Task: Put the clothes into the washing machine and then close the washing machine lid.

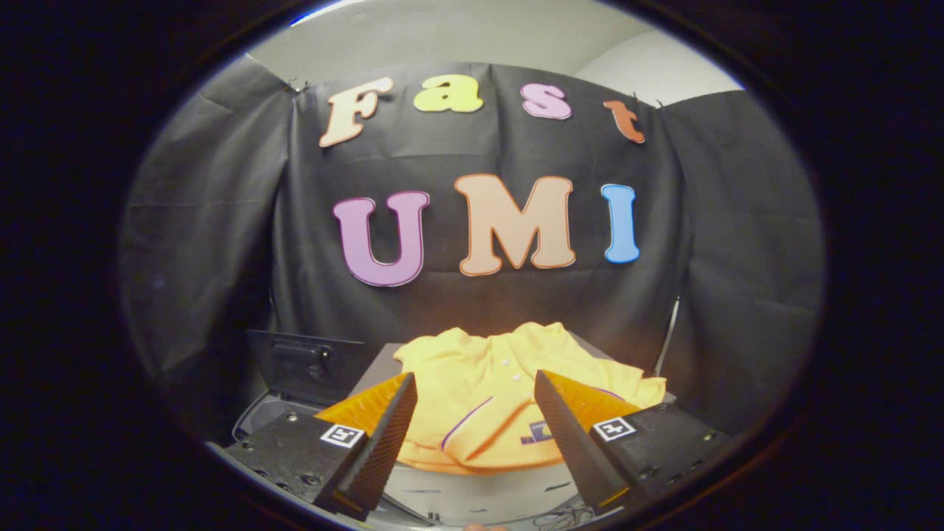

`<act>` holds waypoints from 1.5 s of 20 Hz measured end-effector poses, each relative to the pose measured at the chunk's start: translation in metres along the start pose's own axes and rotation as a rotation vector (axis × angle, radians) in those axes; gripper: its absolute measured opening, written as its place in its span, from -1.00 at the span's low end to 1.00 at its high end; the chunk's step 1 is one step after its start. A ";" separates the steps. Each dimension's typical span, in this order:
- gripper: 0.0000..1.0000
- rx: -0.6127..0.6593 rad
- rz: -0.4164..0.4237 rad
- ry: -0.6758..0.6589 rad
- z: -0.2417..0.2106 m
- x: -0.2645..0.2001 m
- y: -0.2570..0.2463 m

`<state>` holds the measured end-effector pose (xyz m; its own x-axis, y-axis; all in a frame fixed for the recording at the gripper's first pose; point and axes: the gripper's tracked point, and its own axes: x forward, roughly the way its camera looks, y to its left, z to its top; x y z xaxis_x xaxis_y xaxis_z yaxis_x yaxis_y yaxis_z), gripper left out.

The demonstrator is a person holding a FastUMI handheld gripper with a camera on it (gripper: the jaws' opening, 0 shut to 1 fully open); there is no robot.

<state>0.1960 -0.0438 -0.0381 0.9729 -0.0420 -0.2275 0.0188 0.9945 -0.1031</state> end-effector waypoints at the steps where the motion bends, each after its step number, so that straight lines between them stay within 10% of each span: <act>1: 0.94 -0.010 -0.007 0.025 -0.004 0.012 -0.002; 11: 0.99 -0.008 -0.086 0.340 -0.070 0.093 -0.032; 27: 0.94 0.007 -0.107 0.342 -0.069 0.113 -0.035; 30: 0.35 -0.001 -0.081 0.326 -0.068 0.111 -0.029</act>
<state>0.2876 -0.0840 -0.1257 0.8433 -0.1496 -0.5162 0.0928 0.9866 -0.1343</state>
